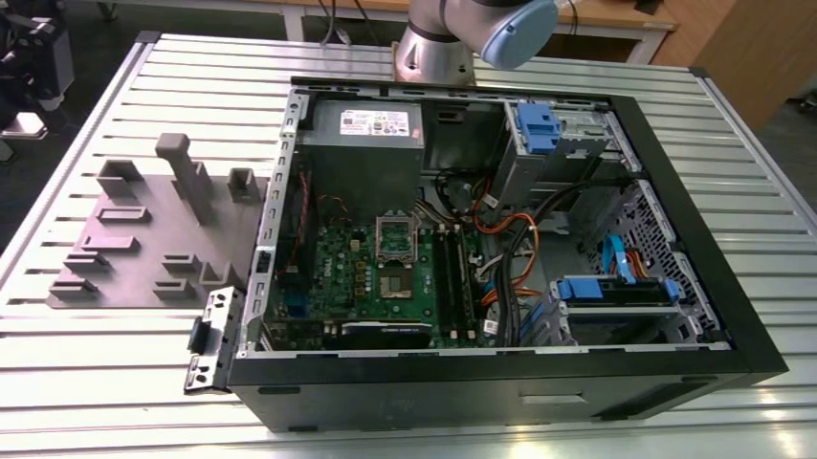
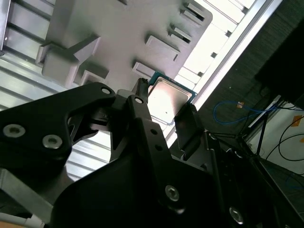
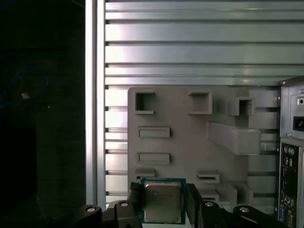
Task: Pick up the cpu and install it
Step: 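Pick up the cpu and move it towards the insertion slot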
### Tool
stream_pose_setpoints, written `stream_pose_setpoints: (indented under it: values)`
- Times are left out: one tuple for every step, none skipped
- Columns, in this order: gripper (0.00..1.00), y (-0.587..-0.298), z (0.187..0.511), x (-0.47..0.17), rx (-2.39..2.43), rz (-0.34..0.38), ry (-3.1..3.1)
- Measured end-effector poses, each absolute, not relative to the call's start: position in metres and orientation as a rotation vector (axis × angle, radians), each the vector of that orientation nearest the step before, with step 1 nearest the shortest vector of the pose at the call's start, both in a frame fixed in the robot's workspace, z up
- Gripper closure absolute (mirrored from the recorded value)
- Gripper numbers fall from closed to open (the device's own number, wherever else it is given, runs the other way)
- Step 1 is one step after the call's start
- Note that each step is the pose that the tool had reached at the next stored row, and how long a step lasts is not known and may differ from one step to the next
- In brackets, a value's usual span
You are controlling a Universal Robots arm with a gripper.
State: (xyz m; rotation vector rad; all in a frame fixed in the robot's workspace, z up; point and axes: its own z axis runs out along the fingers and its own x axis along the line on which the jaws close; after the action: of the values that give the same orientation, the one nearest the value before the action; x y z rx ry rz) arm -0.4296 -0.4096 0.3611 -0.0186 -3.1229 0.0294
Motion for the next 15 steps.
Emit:
stream_pose_setpoints:
  values:
    - [0.53,-0.4097,0.362,-0.4296,-0.019,0.03,-3.123]
    - [0.53,-0.4096,0.3628,-0.4296,-0.019,0.03,-3.123]
    - [0.53,-0.4096,0.3636,-0.4296,-0.019,0.03,-3.123]
    - [0.53,-0.4097,0.3643,-0.4295,-0.019,0.03,-3.123]
    - [0.53,-0.4096,0.3649,-0.4295,-0.019,0.03,-3.123]
    - [0.53,-0.4096,0.3657,-0.4295,-0.019,0.03,-3.123]
    - [0.53,-0.4096,0.3665,-0.4295,-0.019,0.031,-3.123]
    - [0.53,-0.4096,0.3672,-0.4295,-0.019,0.031,-3.123]
    - [0.53,-0.4096,0.368,-0.4295,-0.019,0.031,-3.123]
    - [0.53,-0.4096,0.3687,-0.4294,-0.019,0.031,-3.123]
    - [0.53,-0.4096,0.3693,-0.4294,-0.02,0.031,-3.123]
    - [0.53,-0.4096,0.3698,-0.4294,-0.02,0.031,-3.123]
    - [0.53,-0.4096,0.3705,-0.4294,-0.02,0.031,-3.123]
    - [0.53,-0.4096,0.3708,-0.4293,-0.02,0.032,-3.123]
    - [0.53,-0.4096,0.3707,-0.4293,-0.02,0.031,-3.123]
